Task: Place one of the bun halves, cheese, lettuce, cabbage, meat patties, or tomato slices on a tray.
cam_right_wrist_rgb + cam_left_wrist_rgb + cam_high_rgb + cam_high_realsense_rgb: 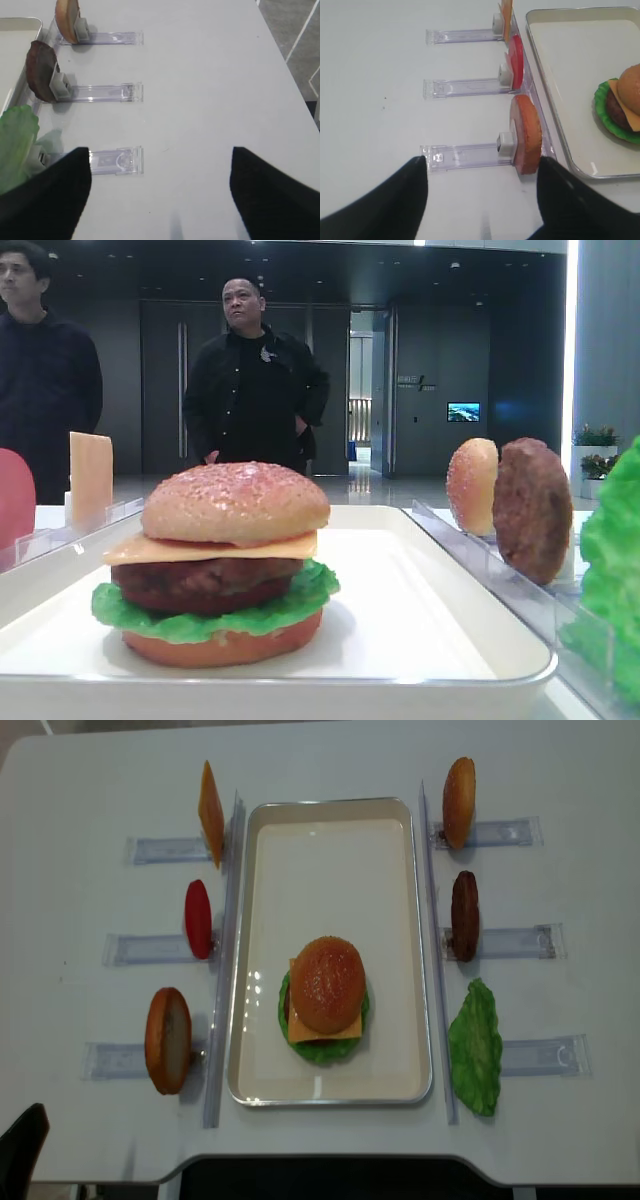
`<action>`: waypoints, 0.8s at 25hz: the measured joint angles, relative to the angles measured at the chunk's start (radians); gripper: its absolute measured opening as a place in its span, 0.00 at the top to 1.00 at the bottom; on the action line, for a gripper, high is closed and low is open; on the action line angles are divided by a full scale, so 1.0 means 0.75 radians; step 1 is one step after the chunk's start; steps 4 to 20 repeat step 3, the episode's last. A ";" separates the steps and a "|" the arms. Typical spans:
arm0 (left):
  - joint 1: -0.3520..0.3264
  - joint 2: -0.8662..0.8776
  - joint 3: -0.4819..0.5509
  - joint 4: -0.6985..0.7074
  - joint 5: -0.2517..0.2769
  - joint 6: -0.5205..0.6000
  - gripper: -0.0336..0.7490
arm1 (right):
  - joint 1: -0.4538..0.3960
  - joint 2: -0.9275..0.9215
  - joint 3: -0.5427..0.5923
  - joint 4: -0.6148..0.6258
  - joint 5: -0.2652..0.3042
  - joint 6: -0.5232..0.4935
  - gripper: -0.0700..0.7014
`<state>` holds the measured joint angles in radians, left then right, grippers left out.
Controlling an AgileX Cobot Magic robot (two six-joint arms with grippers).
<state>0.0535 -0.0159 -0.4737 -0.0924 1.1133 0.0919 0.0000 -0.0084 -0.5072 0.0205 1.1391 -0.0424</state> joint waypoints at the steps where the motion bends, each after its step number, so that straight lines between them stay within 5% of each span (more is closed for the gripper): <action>1: 0.000 0.000 0.000 0.000 0.000 0.000 0.30 | 0.000 0.000 0.000 0.000 0.000 0.000 0.21; 20: 0.000 0.000 0.000 0.000 0.000 -0.001 0.30 | 0.000 0.000 0.000 0.000 -0.003 0.000 0.21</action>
